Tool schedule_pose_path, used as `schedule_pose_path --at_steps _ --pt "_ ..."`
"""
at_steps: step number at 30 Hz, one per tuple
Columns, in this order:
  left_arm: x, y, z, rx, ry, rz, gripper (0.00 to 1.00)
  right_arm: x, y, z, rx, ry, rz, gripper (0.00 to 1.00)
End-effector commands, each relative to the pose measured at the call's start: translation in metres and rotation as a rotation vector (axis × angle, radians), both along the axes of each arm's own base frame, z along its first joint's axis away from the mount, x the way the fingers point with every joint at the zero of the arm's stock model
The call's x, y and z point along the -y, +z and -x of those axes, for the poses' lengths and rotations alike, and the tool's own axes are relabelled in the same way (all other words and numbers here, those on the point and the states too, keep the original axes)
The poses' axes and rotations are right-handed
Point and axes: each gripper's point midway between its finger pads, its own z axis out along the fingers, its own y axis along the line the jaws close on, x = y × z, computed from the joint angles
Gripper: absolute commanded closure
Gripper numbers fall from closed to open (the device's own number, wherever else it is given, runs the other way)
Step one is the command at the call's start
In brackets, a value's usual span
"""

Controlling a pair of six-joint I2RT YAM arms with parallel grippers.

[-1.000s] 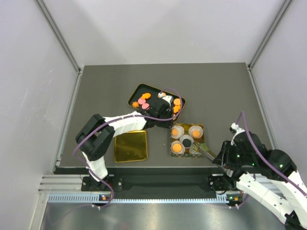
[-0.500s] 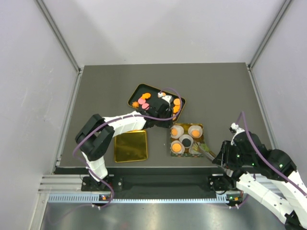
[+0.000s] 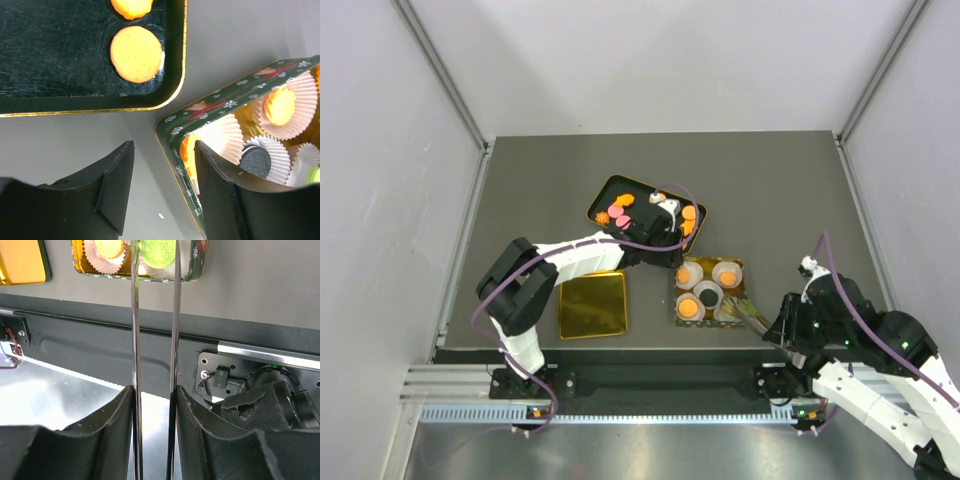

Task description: Pack the cookies

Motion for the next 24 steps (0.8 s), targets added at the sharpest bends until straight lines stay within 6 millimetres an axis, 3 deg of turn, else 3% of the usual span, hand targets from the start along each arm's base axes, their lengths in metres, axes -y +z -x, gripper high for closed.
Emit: schedule_pose_path --at_steps 1,24 --pt "0.009 0.038 -0.006 0.059 -0.024 0.070 0.43 0.017 -0.003 0.016 -0.052 -0.001 0.067 0.64" --pt "0.016 0.064 -0.003 0.082 -0.048 0.129 0.35 0.018 -0.006 0.016 -0.052 0.004 0.079 0.60"
